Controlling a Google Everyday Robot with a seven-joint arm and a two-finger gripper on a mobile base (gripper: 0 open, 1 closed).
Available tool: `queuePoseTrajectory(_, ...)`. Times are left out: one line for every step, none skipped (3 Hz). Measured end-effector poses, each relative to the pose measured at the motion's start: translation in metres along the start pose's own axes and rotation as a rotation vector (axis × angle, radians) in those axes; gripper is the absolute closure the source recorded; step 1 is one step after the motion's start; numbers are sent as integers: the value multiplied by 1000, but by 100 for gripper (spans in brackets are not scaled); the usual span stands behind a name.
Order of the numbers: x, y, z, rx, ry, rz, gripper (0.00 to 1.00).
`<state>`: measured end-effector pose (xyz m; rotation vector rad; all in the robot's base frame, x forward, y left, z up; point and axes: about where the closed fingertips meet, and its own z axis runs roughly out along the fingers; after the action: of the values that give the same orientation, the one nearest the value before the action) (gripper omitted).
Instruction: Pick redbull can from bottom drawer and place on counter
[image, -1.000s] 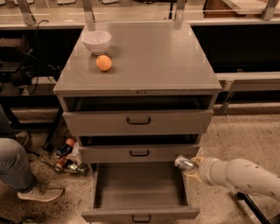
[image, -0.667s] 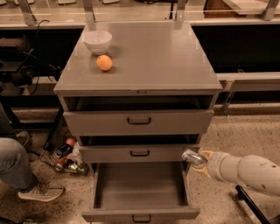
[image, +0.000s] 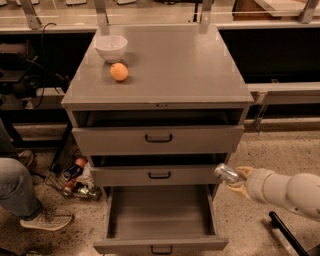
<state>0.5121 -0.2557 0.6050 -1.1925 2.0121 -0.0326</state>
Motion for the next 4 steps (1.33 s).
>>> queuePoseTrajectory(-36,-48,-74,76,-60,-29,100)
queuePoseTrajectory(-61,-76,-117,112,-84,-58,100)
queuePoseTrajectory(-61,-76,-117,112,-84,-58,100)
queuePoseTrajectory(-81,-96,-131,103,-121,-85,100)
